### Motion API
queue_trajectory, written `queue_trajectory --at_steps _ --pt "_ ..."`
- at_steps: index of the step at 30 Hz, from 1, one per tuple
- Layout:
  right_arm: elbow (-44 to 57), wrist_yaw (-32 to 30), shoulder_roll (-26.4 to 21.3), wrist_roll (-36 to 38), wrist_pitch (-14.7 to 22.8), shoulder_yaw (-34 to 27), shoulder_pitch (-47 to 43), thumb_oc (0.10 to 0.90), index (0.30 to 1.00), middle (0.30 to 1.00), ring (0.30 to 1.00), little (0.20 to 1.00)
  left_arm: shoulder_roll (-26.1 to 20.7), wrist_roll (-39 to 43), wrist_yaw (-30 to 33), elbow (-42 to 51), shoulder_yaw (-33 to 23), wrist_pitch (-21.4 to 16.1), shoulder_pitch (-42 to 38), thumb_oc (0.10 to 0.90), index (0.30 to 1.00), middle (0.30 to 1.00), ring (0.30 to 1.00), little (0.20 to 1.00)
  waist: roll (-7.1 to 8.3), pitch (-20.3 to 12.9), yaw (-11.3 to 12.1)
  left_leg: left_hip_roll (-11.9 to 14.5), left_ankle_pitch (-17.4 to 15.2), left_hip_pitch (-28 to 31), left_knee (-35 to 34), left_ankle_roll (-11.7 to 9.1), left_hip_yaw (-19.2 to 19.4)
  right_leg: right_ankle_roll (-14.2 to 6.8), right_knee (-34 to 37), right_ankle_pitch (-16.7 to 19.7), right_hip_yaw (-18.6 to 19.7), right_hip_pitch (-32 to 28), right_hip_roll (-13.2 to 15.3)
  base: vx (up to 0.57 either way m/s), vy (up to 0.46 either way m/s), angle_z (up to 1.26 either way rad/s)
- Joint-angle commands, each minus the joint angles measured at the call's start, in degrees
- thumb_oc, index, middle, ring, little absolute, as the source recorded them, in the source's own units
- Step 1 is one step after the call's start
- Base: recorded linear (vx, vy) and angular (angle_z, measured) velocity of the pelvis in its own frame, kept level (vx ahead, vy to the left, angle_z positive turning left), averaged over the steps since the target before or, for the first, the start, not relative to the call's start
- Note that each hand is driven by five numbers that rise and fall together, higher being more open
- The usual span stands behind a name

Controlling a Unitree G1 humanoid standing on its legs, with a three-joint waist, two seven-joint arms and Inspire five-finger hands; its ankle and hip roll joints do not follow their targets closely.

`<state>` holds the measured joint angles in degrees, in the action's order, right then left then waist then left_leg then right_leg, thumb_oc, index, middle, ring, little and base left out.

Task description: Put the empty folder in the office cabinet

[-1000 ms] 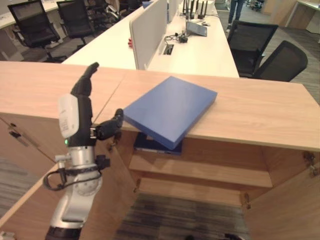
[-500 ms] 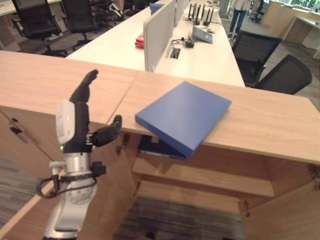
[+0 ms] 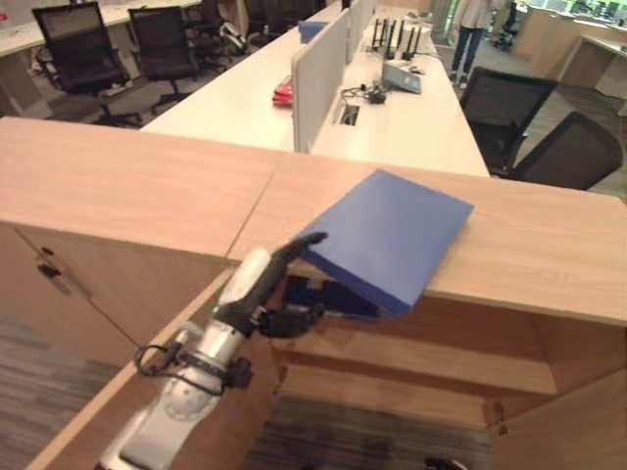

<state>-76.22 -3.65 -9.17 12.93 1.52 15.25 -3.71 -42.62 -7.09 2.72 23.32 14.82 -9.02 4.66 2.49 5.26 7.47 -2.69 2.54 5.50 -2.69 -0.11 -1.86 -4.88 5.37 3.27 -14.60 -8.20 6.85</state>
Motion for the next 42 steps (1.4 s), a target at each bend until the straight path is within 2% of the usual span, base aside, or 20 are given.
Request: queue_trajectory --at_steps 1,6,12,13,15,19,25,28,36,42 --pt "-0.19 0.5 -0.11 -2.63 0.31 4.05 -2.1 0.8 0.9 0.9 0.9 0.9 -0.05 2.77 -1.68 6.02 1.48 -4.54 -6.39 0.8 0.9 0.9 0.9 0.9 1.2 -2.36 -1.08 0.33 -12.24 0.67 8.79 0.86 0.39 0.43 -0.67 -1.75 -1.09 1.34 -3.14 0.0 0.0 0.0" --pt "-0.34 0.6 -0.03 -2.44 0.15 4.28 -2.1 0.8 0.9 0.9 0.9 0.9 0.89 7.48 -4.8 4.36 4.96 -3.58 -7.24 0.8 0.9 0.9 0.9 0.9 1.14 -2.47 -1.48 0.47 -12.69 0.85 9.41 0.86 0.65 0.61 -0.59 -2.02 -0.67 0.96 -3.34 0.0 -0.011 -0.02" --pt "-0.12 0.92 -0.21 -2.22 0.09 4.1 -1.4 0.8 0.9 0.9 0.9 0.9 -0.93 3.09 -4.29 3.77 4.96 -3.81 -8.2 0.8 0.9 0.9 0.9 0.9 1.24 -2.59 -2.04 0.5 -13.45 0.74 10.89 0.72 1.11 0.74 -0.47 -2.44 -0.2 0.66 -3.67 0.0 -0.015 -0.07" --pt "-0.15 0.83 -0.31 -2.31 0.02 3.94 -0.93 0.8 0.9 0.9 0.9 0.9 -1.45 -0.27 -3.19 3.37 4.26 -4.05 -8.74 0.8 0.9 0.9 0.9 0.9 1.35 -2.71 -2.21 0.52 -13.64 0.82 11.16 0.68 1.38 0.77 -0.44 -2.5 0.01 0.52 -3.71 0.01 -0.009 -0.06" --pt "-0.13 0.82 -0.3 -2.31 0.02 3.97 -0.92 0.8 0.9 0.9 0.9 0.9 -1.43 -0.41 -3.1 3.34 4.29 -4.07 -8.71 0.8 0.9 0.9 0.9 0.9 1.36 -2.71 -2.21 0.53 -13.65 0.83 11.17 0.68 1.4 0.77 -0.44 -2.5 0.03 0.51 -3.71 0.01 -0.009 -0.05" --pt "0.18 0.38 -0.05 -2.35 0.27 3.55 -0.43 0.8 0.9 0.9 0.9 0.9 -1.88 -6.09 0.36 3.9 0.95 -4.67 -9.3 0.8 0.9 0.9 0.9 0.9 1.61 -2.92 -2.25 0.53 -13.92 0.83 11.45 0.61 1.53 0.8 -0.42 -2.46 0.17 0.59 -3.83 0.01 -0.016 -0.04" --pt "-0.01 0.12 0.51 -1.78 0.63 3.71 -0.82 0.8 0.9 0.9 0.9 0.9 -0.81 -7.14 4.44 9.09 -3.71 -5.55 -10.98 0.8 0.9 0.9 0.9 0.9 1.85 -3.17 -2.09 0.42 -14.23 0.81 11.57 0.65 1.46 0.79 -0.37 -2.48 0.02 0.58 -3.84 0.0 0.0 0.0" --pt "-0.04 0.15 0.65 -1.63 0.68 3.88 -1.1 0.8 0.9 0.9 0.9 0.9 -0.56 -7.22 4.91 10.38 -4.19 -5.52 -11.91 0.8 0.9 0.9 0.9 0.9 1.86 -3.22 -2.13 0.4 -14.34 0.9 11.55 0.71 1.5 0.76 -0.37 -2.44 -0.05 0.59 -3.82 0.0 0.0 0.0" --pt "-0.11 0.26 0.68 -1.37 0.72 4.36 -1.77 0.8 0.9 0.9 0.9 0.9 -0.21 -5.62 4.64 13.9 -2.19 -6.19 -16.95 0.8 0.9 0.9 0.9 0.9 1.93 -3.32 -2.4 0.29 -14.86 0.91 12.0 0.74 1.59 0.67 -0.37 -2.46 0.03 0.44 -3.81 0.0 0.0 0.0" --pt "-0.4 -0.07 0.25 -0.84 0.59 4.67 -2.35 0.8 0.9 0.9 0.9 0.9 2.56 -3.29 1.84 8.6 6.99 -5.39 -23.21 0.8 0.9 0.9 0.9 0.9 1.71 -3.4 -3.4 0.43 -15.02 1.61 11.62 0.89 2.22 0.66 -0.38 -2.36 0.5 0.27 -3.89 0.0 0.0 0.0"
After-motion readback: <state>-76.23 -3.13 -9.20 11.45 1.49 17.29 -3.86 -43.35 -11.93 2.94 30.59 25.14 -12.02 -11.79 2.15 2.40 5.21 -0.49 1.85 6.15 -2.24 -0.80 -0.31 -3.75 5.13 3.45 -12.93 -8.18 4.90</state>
